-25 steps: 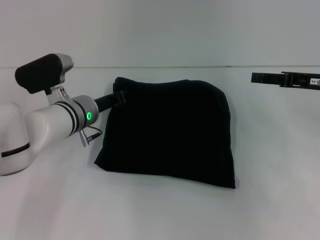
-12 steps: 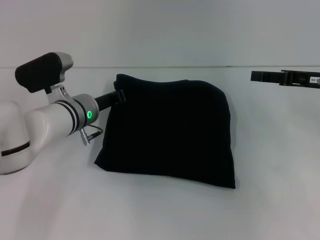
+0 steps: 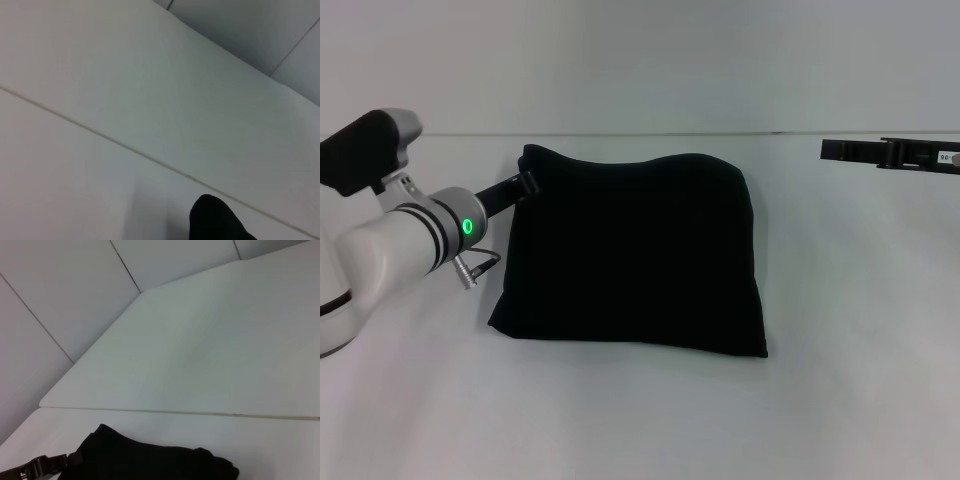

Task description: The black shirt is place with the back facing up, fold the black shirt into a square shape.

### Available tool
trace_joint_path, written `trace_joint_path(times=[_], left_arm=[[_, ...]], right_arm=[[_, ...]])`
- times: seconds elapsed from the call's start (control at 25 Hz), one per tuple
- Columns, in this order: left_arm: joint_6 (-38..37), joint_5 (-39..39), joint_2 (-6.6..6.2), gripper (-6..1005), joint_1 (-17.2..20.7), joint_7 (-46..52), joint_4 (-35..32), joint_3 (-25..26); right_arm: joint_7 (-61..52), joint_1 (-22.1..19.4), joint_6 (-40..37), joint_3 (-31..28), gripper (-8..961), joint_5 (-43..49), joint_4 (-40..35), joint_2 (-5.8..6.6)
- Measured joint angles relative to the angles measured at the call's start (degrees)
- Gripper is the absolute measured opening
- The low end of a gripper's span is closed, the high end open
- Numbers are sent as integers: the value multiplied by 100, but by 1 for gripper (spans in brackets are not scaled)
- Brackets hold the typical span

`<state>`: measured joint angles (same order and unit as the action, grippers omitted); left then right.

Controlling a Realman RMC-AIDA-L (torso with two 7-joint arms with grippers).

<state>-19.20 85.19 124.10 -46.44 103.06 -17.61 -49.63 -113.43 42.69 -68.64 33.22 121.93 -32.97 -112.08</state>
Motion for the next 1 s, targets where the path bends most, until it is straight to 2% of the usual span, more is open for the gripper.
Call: trace_joint_path(times=[0.32,0.52,0.84,1.0], left_arm=[[-179,-21,-11,6,185,2,-70,362],[-257,0,-17,6,173,-24,-74,343],[-309,32,-17,7,152,-28,-74,323],[-460,43,-19,59,191,-35,-143,331]], right_arm=[[3,24,53,6,606,5,15,-15],[5,30,53,9,607,3,19,-24],[5,28,48,9,662,-11,4,-25],[39,28,53,9,690,-20,-6,-24]])
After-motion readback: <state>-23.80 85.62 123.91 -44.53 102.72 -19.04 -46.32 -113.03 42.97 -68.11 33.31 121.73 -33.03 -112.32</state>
